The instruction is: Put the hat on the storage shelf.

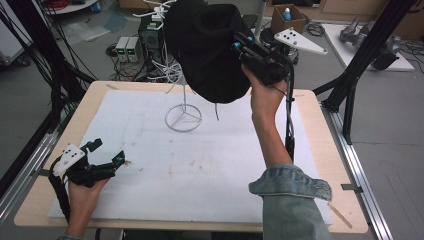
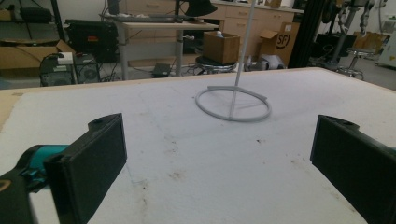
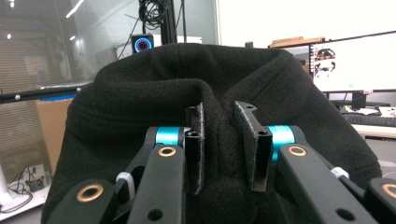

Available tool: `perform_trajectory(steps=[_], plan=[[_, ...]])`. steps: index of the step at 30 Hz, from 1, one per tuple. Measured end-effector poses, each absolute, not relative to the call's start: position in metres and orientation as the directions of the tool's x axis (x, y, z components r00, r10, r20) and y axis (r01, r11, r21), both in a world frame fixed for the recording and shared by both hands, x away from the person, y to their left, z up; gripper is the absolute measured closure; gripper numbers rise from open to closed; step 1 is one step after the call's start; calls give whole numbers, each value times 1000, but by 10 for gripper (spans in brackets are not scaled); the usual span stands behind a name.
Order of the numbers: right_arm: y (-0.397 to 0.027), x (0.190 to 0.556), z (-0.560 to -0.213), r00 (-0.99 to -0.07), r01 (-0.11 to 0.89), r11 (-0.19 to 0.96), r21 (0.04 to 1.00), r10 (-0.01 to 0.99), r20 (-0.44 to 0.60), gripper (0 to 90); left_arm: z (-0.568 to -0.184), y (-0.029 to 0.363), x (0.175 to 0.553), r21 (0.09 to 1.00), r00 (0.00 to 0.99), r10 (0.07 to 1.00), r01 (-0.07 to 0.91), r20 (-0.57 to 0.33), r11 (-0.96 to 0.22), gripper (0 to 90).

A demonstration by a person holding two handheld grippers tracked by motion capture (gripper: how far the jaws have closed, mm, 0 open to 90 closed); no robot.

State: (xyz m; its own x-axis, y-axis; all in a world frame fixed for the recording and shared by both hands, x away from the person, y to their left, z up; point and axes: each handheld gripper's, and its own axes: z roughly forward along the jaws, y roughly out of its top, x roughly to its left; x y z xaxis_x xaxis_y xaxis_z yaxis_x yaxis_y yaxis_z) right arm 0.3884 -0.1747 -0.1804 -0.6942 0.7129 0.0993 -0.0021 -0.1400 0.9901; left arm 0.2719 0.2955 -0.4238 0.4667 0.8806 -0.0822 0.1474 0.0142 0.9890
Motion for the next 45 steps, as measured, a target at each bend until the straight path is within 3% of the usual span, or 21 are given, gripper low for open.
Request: perform_trajectory(steps=[8,20,27,45], plan=[[-170,392,-186,-696,59,-71,996,712,92,744,-423,295,271,989,464,882,144,-83,17,39],[-170,397,-214,-672,58,-58,997,736,82,739,-424,295,272,989,465,882,147,-84,17,39],[-163,395,-215,-657,39,20,999,754,10,677,-424,295,272,989,465,882,146,-83,16,40],[-174,393,-228,-632,40,20,999,775,10,541,-424,293,272,989,471,879,150,-80,10,40]])
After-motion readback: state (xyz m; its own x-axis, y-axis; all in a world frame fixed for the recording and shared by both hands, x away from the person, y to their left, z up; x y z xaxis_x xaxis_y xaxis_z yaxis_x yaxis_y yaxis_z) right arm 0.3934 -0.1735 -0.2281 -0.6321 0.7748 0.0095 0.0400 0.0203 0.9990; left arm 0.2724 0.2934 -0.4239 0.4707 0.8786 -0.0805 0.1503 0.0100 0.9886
